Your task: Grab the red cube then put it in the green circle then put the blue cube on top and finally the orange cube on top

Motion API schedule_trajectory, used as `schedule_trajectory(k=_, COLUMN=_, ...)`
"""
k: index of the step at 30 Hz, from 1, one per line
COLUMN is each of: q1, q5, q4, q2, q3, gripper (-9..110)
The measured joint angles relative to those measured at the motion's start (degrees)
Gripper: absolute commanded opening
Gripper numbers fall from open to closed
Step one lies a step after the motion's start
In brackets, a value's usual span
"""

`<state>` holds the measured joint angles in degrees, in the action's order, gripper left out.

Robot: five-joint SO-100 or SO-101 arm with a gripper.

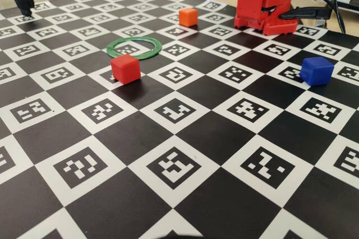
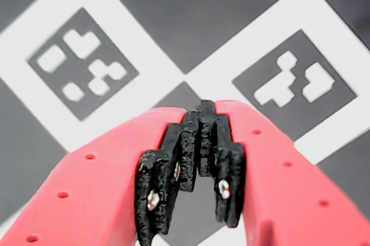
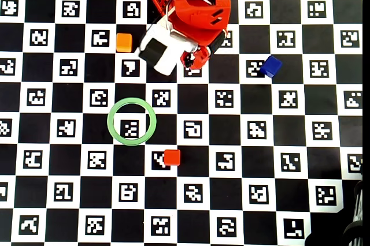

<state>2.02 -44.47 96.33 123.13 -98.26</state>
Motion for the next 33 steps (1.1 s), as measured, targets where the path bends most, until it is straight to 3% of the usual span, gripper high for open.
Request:
schedule_trajectory(k=11, q1=2.29, q5=16.7, q4=3.08, q2=-20.13, q3=22.5, gripper=-6)
schedule_trajectory(k=24, q1=1.93, q5=28.56, q4=3.69, q2=-40.61, q3=45.44, gripper=-3)
schedule_trajectory(k=28, q1=1.49, q5=32.26, q4=3.69, q2=-46.58, q3=50.71, gripper=2)
schedule_trajectory(k=33, q1=1.58, q5=36.56, q4=2.64, q2=-49.57, q3=50.8, gripper=19)
